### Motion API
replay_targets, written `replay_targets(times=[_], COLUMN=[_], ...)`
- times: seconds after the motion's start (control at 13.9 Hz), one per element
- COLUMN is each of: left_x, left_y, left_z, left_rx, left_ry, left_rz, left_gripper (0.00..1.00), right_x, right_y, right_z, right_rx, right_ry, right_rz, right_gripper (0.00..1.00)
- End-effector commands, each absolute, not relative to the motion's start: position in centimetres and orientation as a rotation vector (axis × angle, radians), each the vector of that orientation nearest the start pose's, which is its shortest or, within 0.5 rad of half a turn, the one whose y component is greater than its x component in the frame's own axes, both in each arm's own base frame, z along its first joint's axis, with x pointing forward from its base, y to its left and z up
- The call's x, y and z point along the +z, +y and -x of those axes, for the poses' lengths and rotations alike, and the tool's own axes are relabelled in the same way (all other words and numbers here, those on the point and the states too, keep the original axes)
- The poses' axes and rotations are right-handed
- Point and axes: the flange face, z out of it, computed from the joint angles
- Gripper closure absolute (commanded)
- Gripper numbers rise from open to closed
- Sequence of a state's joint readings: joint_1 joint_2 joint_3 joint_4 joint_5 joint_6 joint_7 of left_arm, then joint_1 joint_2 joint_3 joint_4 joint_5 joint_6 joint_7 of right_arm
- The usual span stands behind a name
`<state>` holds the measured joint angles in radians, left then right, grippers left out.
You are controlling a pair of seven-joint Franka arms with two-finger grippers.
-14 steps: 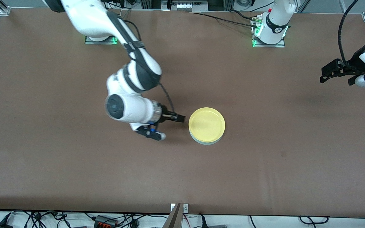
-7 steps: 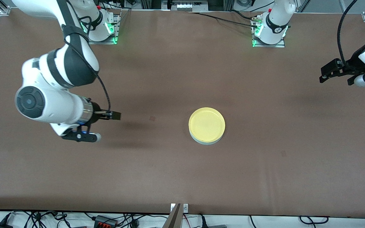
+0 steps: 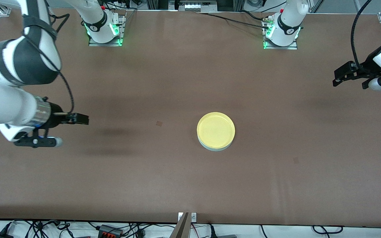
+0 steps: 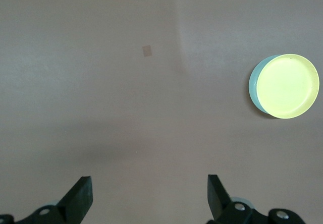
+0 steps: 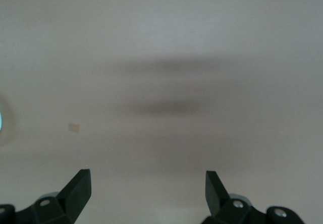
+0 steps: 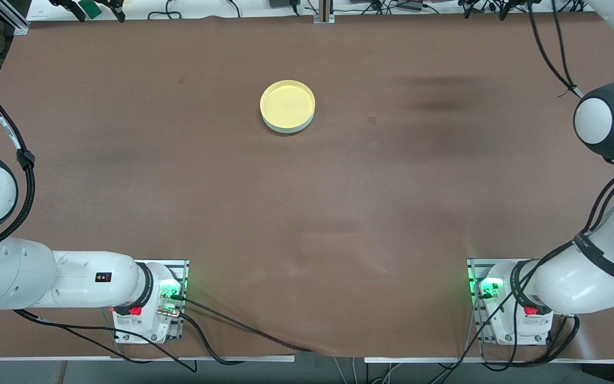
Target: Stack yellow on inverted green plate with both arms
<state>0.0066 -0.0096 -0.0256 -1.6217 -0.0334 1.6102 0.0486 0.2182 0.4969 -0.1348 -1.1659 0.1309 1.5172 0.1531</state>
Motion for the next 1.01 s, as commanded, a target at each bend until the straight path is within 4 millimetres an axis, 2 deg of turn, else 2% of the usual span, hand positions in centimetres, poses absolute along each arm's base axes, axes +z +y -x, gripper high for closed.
replay_targets(times=[0.0, 0.14, 0.29, 0.36, 0.5, 0.65, 0.94], left_x=[61.6, 61.6, 61.6, 61.6, 61.6, 61.6, 61.6], left_y=[-1.5, -1.5, -1.5, -1.6, -1.6, -1.8, -1.8], left_z=[-55.5, -55.5, -55.5, -55.5, -55.5, -55.5, -55.5], left_rx=[0.007, 0.009, 0.007, 0.007, 0.007, 0.007, 0.007], left_ry=[0.101, 0.101, 0.099, 0.101, 0.101, 0.106, 0.106], left_rz=[3.181, 3.181, 3.182, 3.181, 3.180, 3.180, 3.180], left_gripper=[0.00, 0.00, 0.00, 0.00, 0.00, 0.00, 0.00], right_x=[52.4, 55.4, 57.7, 58.7, 60.2, 61.0, 60.7], right_y=[6.5, 3.3, -0.3, -1.5, -1.8, -2.0, -2.8], right_z=[-67.0, -66.3, -65.4, -64.7, -63.0, -61.5, -60.9], right_rx=[0.205, 0.120, 0.063, 0.041, -0.008, -0.025, 0.003], right_ry=[0.131, 0.078, 0.120, 0.135, 0.105, 0.097, 0.074], right_rz=[3.101, 3.124, 3.122, 3.121, 3.181, 3.190, 3.192], right_gripper=[0.00, 0.00, 0.00, 0.00, 0.00, 0.00, 0.00])
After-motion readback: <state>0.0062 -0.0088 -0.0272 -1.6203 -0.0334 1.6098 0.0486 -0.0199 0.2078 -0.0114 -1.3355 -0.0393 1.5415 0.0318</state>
